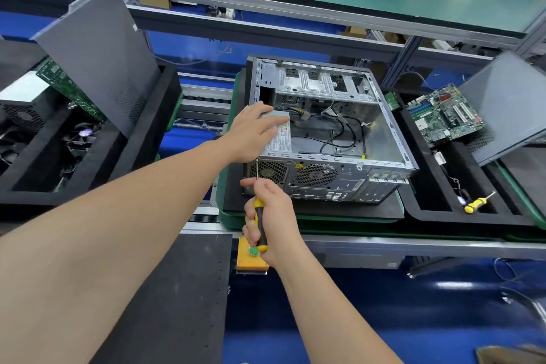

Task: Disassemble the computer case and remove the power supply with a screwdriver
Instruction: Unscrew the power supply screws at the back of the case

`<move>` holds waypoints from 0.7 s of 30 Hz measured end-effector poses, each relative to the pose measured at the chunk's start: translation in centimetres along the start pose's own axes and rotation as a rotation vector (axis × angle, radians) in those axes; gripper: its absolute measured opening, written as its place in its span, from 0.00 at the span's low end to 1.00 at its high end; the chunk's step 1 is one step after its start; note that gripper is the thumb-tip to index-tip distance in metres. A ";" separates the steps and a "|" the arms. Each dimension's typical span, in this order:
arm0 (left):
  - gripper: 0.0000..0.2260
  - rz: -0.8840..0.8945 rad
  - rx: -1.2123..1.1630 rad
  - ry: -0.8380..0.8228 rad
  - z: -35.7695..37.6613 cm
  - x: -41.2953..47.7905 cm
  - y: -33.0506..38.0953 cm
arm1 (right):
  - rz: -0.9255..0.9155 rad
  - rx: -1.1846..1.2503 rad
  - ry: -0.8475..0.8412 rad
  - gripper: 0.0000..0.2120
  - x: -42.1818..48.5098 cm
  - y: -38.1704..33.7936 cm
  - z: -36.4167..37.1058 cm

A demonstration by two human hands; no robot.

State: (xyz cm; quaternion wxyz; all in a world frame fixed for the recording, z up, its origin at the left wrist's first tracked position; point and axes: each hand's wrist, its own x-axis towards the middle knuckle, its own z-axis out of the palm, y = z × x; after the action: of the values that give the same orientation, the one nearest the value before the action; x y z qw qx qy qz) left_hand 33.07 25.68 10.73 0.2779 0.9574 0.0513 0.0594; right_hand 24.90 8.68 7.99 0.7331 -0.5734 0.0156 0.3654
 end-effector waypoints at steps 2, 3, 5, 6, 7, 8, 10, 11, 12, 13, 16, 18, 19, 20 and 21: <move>0.19 0.000 -0.002 -0.002 0.0 0.0 0.0 | -0.154 -0.345 0.142 0.13 -0.2 -0.1 0.4; 0.19 0.000 -0.003 -0.002 0.0 0.0 -0.1 | -0.239 -0.515 0.212 0.13 -0.3 -0.1 0.6; 0.19 -0.004 -0.004 0.001 0.1 0.0 -0.1 | -0.389 -0.876 0.330 0.11 -0.4 0.0 0.9; 0.19 -0.006 -0.007 0.000 0.1 0.0 -0.1 | -0.436 -1.048 0.380 0.10 -0.4 0.2 1.0; 0.19 -0.007 -0.010 0.000 0.1 0.1 -0.1 | -0.474 -1.167 0.418 0.10 -0.4 0.3 1.0; 0.19 -0.005 -0.009 0.003 0.1 0.1 0.0 | -0.499 -1.228 0.439 0.10 -0.4 0.4 1.0; 0.19 0.000 -0.008 0.010 0.1 0.1 0.0 | -0.506 -1.235 0.447 0.09 -0.4 0.4 1.0; 0.19 0.002 -0.013 0.013 0.1 0.1 -0.1 | -0.505 -1.204 0.445 0.09 -0.4 0.4 1.0; 0.19 0.004 -0.017 0.015 0.1 0.1 -0.1 | -0.499 -1.165 0.440 0.10 -0.4 0.3 1.0; 0.19 0.004 -0.018 0.016 0.1 0.1 -0.1 | -0.486 -1.120 0.432 0.11 -0.3 0.2 1.0; 0.19 0.008 -0.014 0.013 0.1 0.2 -0.2 | -0.394 -0.941 0.383 0.14 -0.4 -0.2 0.9; 0.19 0.014 -0.006 0.010 0.1 0.3 -0.3 | -0.259 -0.738 0.315 0.15 -0.3 -0.5 0.7; 0.19 0.016 -0.004 0.008 0.1 0.3 -0.3 | -0.189 -0.622 0.273 0.15 -0.3 -0.6 0.6; 0.19 0.018 -0.002 0.006 0.1 0.3 -0.3 | -0.123 -0.515 0.230 0.15 -0.2 -0.7 0.3; 0.19 0.020 0.001 0.006 0.1 0.3 -0.4 | -0.062 -0.410 0.184 0.14 -0.2 -0.8 0.1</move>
State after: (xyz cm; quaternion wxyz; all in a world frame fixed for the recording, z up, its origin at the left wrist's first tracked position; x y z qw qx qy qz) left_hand 33.38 25.99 10.44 0.2765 0.9579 0.0424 0.0649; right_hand 25.21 8.62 8.77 0.6076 -0.7416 -0.0099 0.2842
